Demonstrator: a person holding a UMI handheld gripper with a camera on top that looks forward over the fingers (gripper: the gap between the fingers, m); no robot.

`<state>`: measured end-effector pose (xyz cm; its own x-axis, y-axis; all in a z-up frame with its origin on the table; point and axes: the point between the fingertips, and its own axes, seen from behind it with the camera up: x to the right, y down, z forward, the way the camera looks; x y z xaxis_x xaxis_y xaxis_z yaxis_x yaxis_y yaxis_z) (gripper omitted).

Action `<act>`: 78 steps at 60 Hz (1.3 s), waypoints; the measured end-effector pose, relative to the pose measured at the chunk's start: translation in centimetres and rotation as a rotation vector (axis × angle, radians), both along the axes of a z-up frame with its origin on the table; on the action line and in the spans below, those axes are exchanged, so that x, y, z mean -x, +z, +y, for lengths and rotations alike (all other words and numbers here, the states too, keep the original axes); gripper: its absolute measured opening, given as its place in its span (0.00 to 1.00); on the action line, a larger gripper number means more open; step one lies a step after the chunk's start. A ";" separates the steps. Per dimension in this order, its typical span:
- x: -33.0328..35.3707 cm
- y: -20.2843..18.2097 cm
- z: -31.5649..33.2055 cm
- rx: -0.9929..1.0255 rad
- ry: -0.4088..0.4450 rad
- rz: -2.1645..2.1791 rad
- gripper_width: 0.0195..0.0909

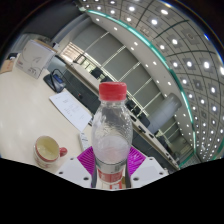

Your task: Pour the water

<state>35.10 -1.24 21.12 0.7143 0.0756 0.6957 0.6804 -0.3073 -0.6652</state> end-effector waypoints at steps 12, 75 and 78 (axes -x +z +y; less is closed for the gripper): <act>-0.5 -5.7 0.7 0.044 0.016 0.482 0.27; 3.1 -7.0 -16.7 0.266 -0.278 0.721 0.93; 4.4 -6.1 -19.2 0.265 -0.294 0.691 0.92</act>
<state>30.65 -20.39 15.04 0.9939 -0.0825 0.0733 0.0068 -0.6172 -0.7868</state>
